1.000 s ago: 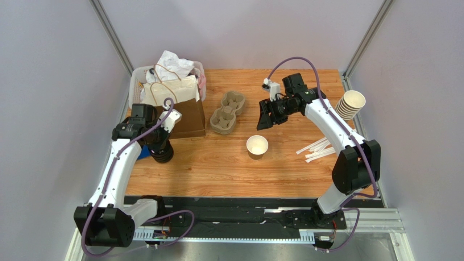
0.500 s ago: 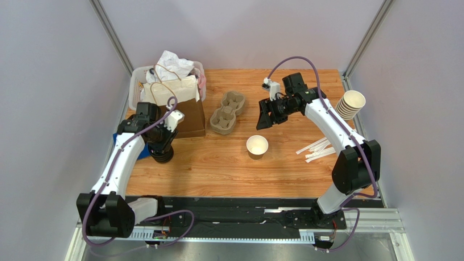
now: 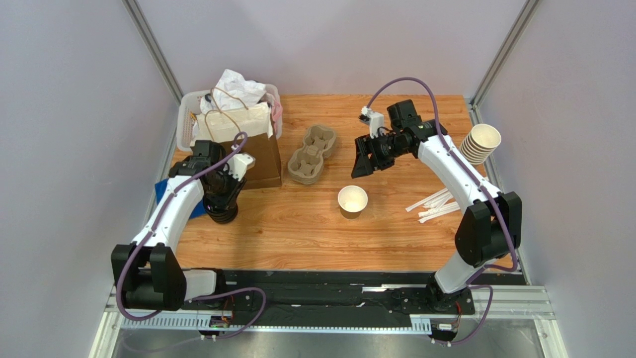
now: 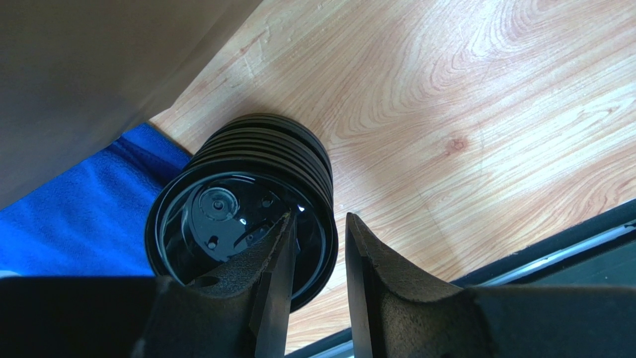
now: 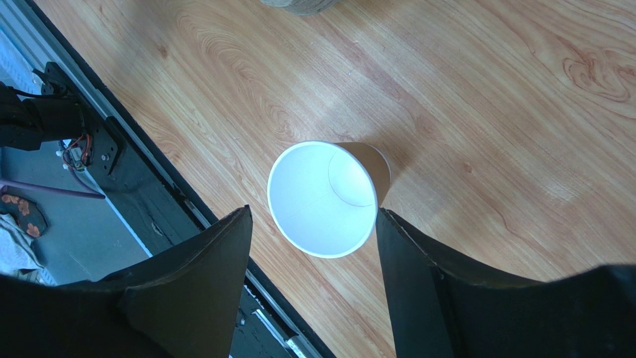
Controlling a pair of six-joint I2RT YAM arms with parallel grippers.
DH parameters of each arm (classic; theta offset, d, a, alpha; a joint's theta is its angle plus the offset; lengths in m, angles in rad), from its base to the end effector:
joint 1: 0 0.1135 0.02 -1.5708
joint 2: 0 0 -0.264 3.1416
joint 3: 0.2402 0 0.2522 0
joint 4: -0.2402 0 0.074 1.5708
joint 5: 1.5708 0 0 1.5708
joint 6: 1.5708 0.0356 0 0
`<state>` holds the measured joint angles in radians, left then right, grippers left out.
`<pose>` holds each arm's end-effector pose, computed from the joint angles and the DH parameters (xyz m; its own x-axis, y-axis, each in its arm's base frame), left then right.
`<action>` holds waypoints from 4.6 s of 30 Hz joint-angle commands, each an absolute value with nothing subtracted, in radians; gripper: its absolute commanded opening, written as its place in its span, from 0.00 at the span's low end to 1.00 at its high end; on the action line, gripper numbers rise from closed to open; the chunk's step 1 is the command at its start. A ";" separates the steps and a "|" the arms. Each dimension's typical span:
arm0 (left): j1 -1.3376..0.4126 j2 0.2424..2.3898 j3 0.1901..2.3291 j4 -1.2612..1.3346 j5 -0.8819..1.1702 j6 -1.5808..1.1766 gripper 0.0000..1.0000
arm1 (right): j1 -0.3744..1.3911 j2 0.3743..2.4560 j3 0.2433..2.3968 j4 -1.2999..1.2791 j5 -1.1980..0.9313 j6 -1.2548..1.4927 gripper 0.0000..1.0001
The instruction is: Pack the takeout coffee
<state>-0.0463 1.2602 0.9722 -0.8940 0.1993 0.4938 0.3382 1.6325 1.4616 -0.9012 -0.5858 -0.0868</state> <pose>0.2319 -0.0178 0.2520 -0.7569 0.5002 -0.4206 0.5441 0.8388 0.0184 0.3118 0.1305 0.3034 -0.7798 -0.3508 -0.5186 -0.5957 0.6705 0.4422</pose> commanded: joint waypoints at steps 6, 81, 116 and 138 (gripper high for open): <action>-0.054 1.269 0.957 -0.851 0.201 0.471 0.33 | 0.339 1.617 1.490 -0.899 -0.606 -0.090 0.66; -0.681 1.253 1.660 -1.479 0.963 0.449 0.00 | 0.963 0.940 1.235 -0.667 -0.350 -0.896 0.93; -0.625 1.450 2.028 -1.266 0.847 0.395 0.77 | 1.148 0.953 1.172 -0.617 -0.064 -0.581 0.00; -0.704 1.433 1.693 -0.511 0.561 -0.032 0.50 | 0.245 1.046 0.900 0.127 -1.115 1.051 0.00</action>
<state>-0.6334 1.4090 1.6314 -0.4843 0.5735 -0.0257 0.2493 1.0874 0.9138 -0.1139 -1.0290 0.8349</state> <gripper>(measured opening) 0.525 0.157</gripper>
